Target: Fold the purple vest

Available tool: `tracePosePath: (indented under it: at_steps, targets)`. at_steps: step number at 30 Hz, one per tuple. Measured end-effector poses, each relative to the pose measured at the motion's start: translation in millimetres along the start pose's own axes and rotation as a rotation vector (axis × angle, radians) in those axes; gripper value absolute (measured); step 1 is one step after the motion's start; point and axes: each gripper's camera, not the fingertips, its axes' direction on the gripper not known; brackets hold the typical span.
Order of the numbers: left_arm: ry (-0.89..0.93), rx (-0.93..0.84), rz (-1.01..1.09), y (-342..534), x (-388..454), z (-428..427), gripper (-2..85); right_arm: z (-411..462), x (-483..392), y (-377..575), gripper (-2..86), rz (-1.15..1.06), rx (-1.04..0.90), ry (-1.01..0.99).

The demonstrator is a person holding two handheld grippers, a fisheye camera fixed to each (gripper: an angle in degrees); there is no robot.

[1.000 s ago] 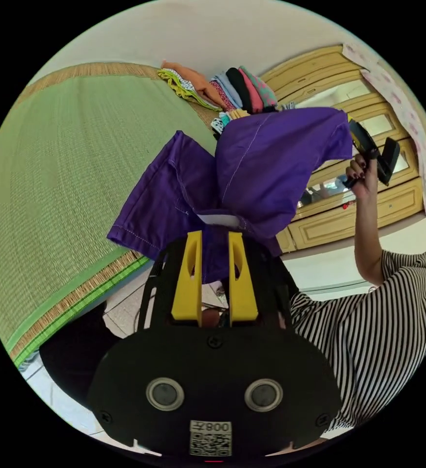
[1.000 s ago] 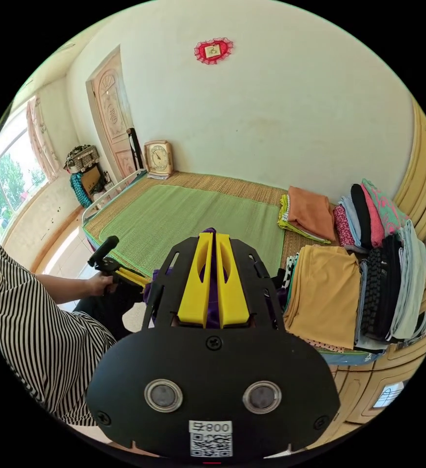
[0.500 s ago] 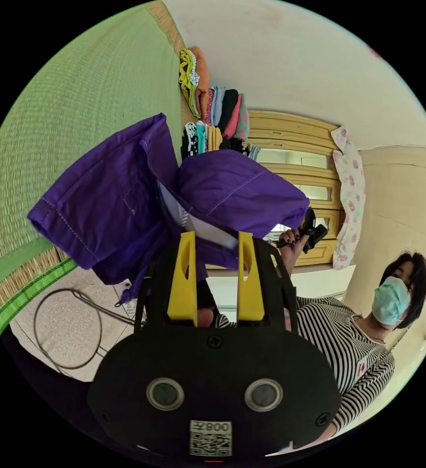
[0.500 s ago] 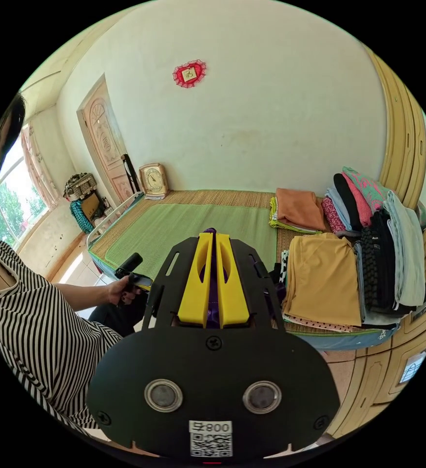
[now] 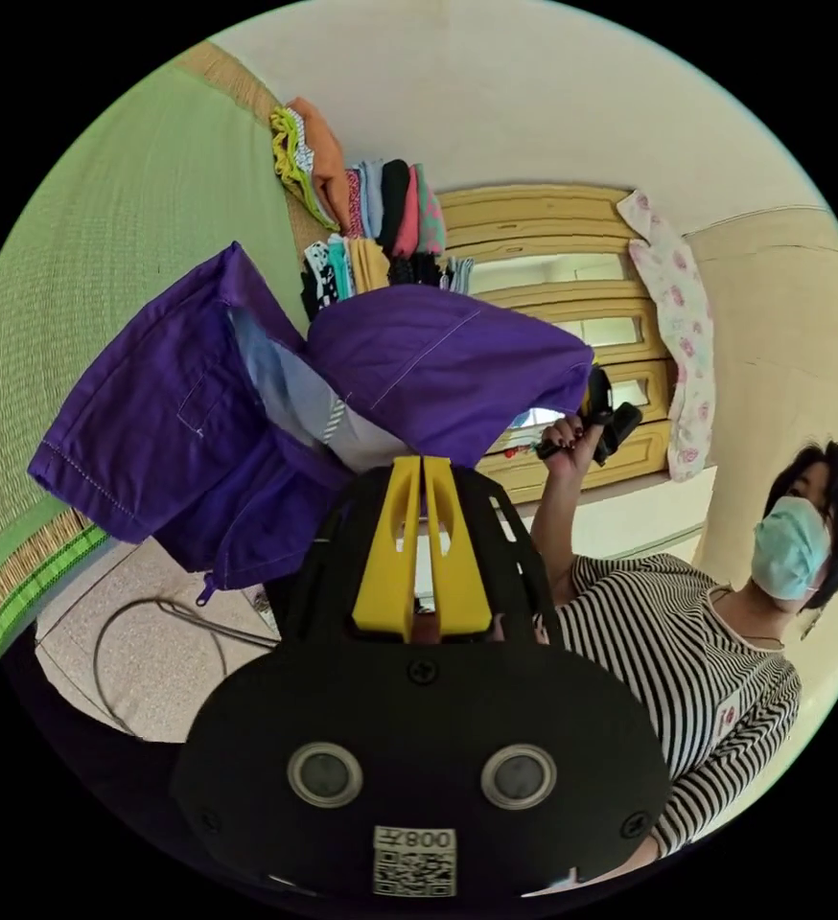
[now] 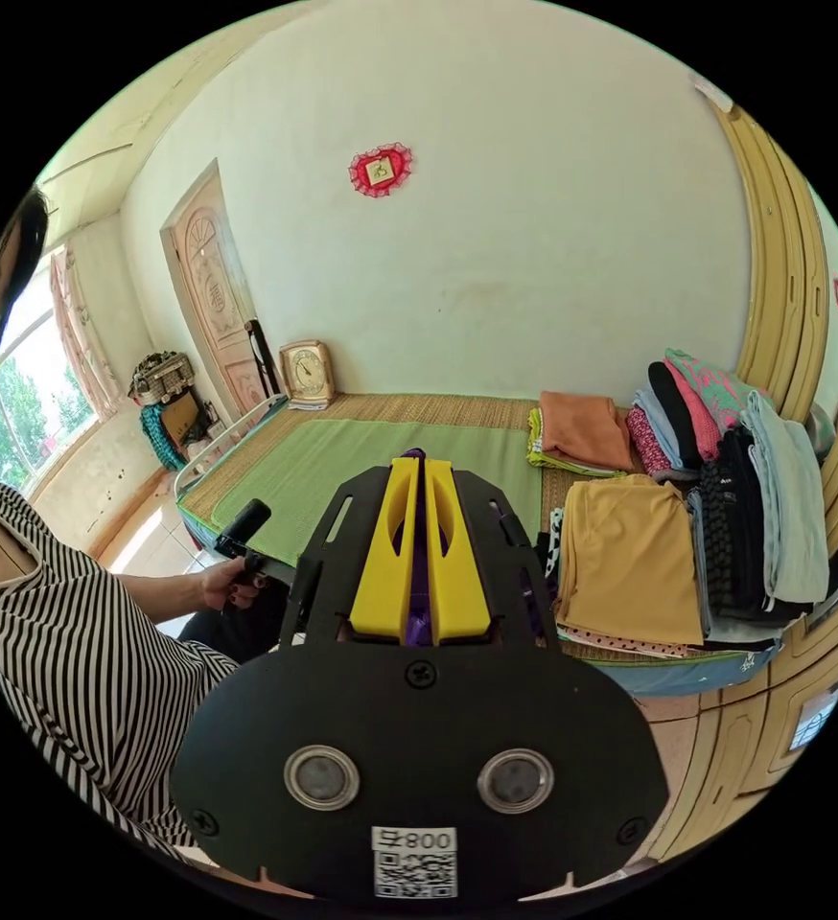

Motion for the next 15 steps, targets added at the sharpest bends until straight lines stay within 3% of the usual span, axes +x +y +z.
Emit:
tracePosePath:
  at_steps: [5,15]
  targets:
    - [0.138,0.236,0.181,46,76,-69,0.2,-65,2,5,0.1,0.004,0.136,-0.032]
    - [0.097,0.558,0.729,146,271,-186,0.1,-200,-34,21,0.0,-0.108,0.463,-0.138]
